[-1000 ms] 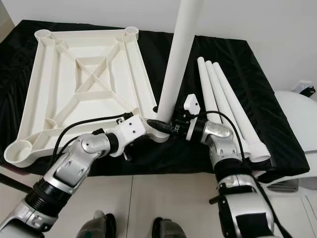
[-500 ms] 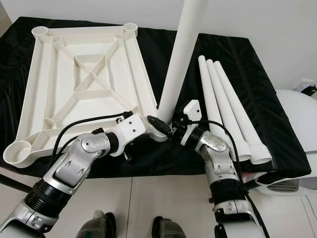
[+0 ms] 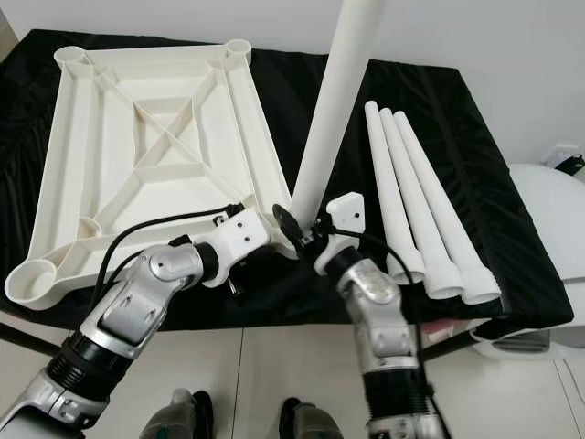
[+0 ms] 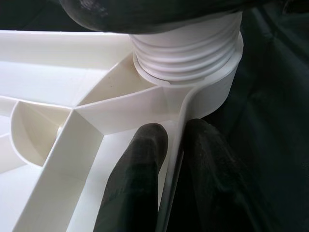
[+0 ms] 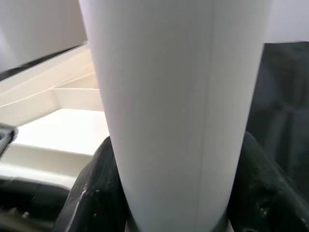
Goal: Building children table
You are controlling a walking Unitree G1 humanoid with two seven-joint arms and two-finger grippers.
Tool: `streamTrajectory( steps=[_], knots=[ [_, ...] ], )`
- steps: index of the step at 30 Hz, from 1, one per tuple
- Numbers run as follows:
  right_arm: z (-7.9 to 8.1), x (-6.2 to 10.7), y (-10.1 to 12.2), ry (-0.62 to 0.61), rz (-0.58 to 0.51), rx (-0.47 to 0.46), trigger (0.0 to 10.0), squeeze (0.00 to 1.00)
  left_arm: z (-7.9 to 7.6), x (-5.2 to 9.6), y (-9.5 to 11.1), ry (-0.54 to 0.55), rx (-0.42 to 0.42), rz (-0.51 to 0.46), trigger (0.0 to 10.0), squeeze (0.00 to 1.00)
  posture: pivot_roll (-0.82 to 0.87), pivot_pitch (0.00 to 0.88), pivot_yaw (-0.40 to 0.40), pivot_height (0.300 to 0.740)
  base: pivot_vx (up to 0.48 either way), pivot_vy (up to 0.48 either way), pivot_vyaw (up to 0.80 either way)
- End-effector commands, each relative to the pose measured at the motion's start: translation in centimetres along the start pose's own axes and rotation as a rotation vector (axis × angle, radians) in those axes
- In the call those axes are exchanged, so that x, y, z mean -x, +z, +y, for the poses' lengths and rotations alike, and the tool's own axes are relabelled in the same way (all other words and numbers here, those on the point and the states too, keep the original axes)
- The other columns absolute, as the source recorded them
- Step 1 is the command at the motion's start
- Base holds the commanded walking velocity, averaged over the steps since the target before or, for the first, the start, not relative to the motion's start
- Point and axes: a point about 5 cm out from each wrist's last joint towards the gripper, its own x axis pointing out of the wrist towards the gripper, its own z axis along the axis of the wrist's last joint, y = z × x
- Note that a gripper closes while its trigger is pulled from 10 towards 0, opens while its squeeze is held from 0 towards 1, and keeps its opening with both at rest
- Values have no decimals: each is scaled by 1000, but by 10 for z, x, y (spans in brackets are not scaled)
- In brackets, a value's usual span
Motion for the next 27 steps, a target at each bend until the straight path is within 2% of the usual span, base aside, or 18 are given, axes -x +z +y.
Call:
streamTrajectory(
  steps=[1,4,10,15,16,17,18,24,27],
  knots=[
    [22,-7,2,14,-12,-81,10000,0,-6,-6,6,10,-6,-22,10000,0,-56,171,-66,740,0,0,0],
    [29,-11,5,-57,-25,-80,10000,0,-4,-7,6,14,-9,-24,10000,0,-59,160,-68,740,0,0,0],
    [45,-15,6,-92,-25,-64,10000,0,-2,-7,8,20,-15,-32,10000,0,-55,152,-67,740,0,0,0],
    [46,-13,4,-121,-7,-71,10000,0,-1,-6,7,23,-16,-29,10000,0,-49,143,-67,740,0,0,0],
    [47,-12,4,-130,-3,-79,10000,925,-1,-6,7,23,-16,-28,10000,0,-49,143,-67,740,0,0,0],
    [46,-12,4,-136,-3,-93,10000,925,-1,-6,7,22,-18,-28,10000,0,-48,141,-68,740,0,0,0],
    [47,-11,5,-133,-11,-104,10000,1000,-2,-6,7,22,-20,-27,10000,0,-50,136,-69,740,0,0,0],
    [47,-12,8,-80,-34,-98,10000,1000,-2,-7,7,22,-25,-26,10000,0,-48,121,-71,740,0,0,0],
    [41,-10,8,-42,-31,-76,10000,1000,-2,-7,6,22,-29,-27,10000,0,-51,107,-72,740,0,0,0]
  ],
)
